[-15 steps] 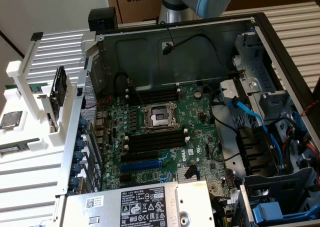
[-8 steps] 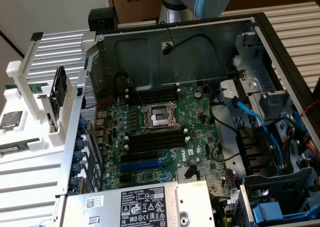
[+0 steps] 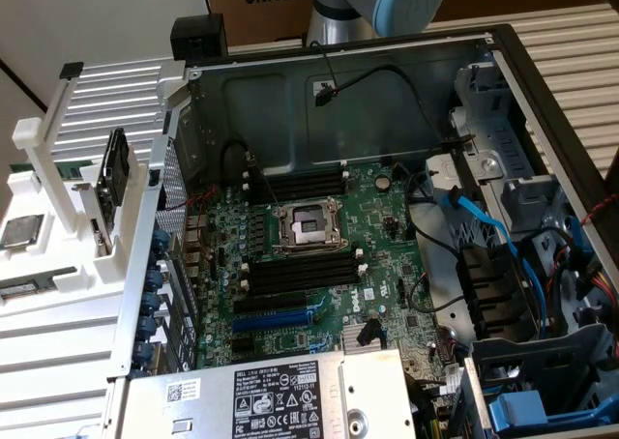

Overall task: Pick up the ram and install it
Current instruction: 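Reach for the ram, then pick up the ram and move it above insertion slot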

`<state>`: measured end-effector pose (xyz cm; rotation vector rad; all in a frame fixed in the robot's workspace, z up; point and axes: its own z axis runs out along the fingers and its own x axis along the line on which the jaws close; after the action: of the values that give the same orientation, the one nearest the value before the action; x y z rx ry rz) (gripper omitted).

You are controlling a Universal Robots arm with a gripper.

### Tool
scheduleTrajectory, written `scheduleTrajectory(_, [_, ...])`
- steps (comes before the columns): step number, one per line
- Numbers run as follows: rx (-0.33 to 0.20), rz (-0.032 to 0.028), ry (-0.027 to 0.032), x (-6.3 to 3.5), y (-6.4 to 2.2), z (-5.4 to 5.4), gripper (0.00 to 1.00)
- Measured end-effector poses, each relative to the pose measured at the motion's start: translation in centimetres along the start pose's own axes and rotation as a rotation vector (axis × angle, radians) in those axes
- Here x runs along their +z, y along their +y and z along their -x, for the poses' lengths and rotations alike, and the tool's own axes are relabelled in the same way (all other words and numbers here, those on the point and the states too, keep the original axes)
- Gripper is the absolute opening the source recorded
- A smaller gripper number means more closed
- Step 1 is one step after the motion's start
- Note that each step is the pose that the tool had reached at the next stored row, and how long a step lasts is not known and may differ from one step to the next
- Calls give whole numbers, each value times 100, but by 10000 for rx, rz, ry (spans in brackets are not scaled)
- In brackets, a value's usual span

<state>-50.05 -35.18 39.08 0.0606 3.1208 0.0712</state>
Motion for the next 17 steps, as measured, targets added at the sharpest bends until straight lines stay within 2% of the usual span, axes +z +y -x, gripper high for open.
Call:
scheduleTrajectory(15, [0, 0, 0, 0, 0, 0, 10])
scheduleTrajectory(17, [-187, 4, 9, 0, 3, -1, 10])
